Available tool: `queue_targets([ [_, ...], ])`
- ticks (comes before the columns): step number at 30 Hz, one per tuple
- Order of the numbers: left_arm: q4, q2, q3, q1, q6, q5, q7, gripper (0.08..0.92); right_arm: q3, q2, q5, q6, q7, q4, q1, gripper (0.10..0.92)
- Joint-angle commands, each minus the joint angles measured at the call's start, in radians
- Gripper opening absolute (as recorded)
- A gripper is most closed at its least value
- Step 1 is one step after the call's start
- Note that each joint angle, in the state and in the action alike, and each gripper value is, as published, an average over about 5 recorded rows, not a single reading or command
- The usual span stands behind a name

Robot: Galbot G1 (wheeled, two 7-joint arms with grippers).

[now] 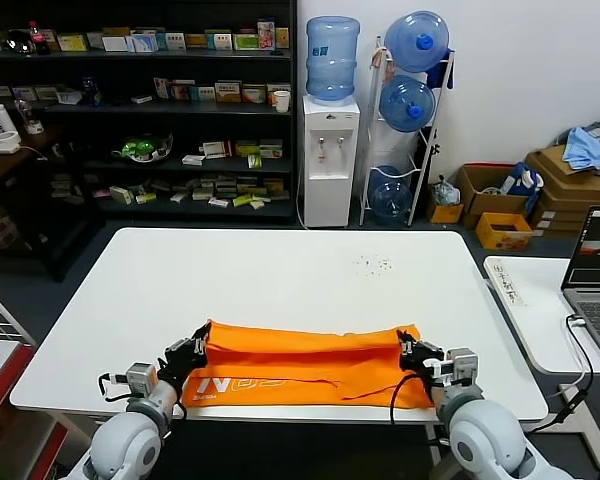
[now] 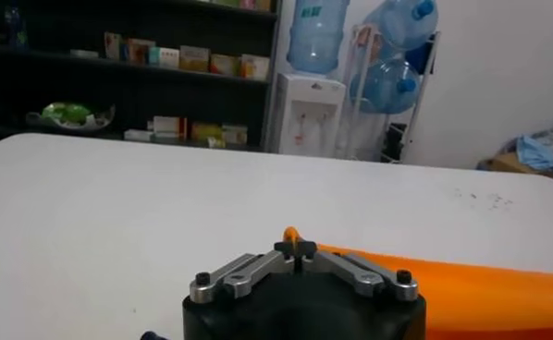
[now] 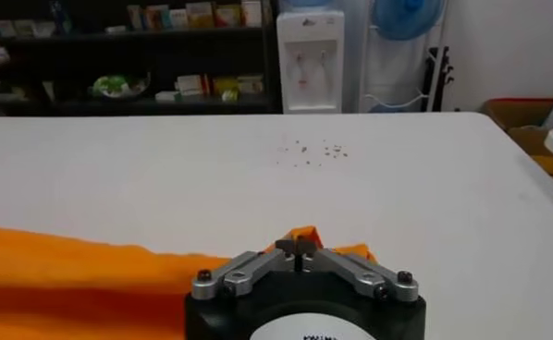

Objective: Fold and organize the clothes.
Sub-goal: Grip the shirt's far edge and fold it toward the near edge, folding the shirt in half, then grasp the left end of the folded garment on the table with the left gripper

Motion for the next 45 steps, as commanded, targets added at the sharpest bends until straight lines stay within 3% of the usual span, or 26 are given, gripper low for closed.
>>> queue_targets([
  [1, -0.027, -0.001, -0.013, 0.051, -0.003, 0.018, -0.006, 0.094, 0.017, -0.012, 0.002, -0.008, 0.009, 0.052, -0.057, 0.125],
  [4, -0.028, -0.001, -0.020, 0.058, 0.000, 0.023, -0.001, 0.094, 0.020, -0.011, -0.005, -0.018, 0.006, 0.053, -0.064, 0.134],
  [9, -0.052, -0.003, -0.042, 0.083, 0.005, 0.025, -0.001, 0.147, 0.035, -0.015, -0.012, -0.027, -0.001, 0.062, -0.082, 0.251],
  [19, -0.082, -0.049, -0.101, 0.185, 0.001, 0.086, 0.011, 0.437, 0.127, -0.011, -0.108, 0.028, -0.039, 0.082, -0.156, 0.537],
  [27, -0.022, -0.119, -0.133, 0.233, -0.043, 0.115, 0.062, 0.663, 0.224, 0.019, -0.151, 0.070, -0.073, 0.122, -0.264, 0.769],
  [32, 0.036, -0.135, -0.124, 0.192, -0.055, 0.112, 0.071, 0.793, 0.231, 0.038, -0.151, 0.069, -0.068, 0.135, -0.274, 0.820],
  [38, 0.071, -0.144, -0.112, 0.163, -0.064, 0.119, 0.065, 0.817, 0.231, 0.048, -0.149, 0.067, -0.063, 0.139, -0.272, 0.823],
  [41, 0.084, -0.142, -0.104, 0.160, -0.074, 0.133, 0.062, 0.775, 0.232, 0.049, -0.147, 0.067, -0.061, 0.140, -0.270, 0.823],
  [45, 0.092, -0.143, -0.095, 0.159, -0.093, 0.143, 0.062, 0.657, 0.232, 0.049, -0.142, 0.066, -0.059, 0.137, -0.267, 0.823],
])
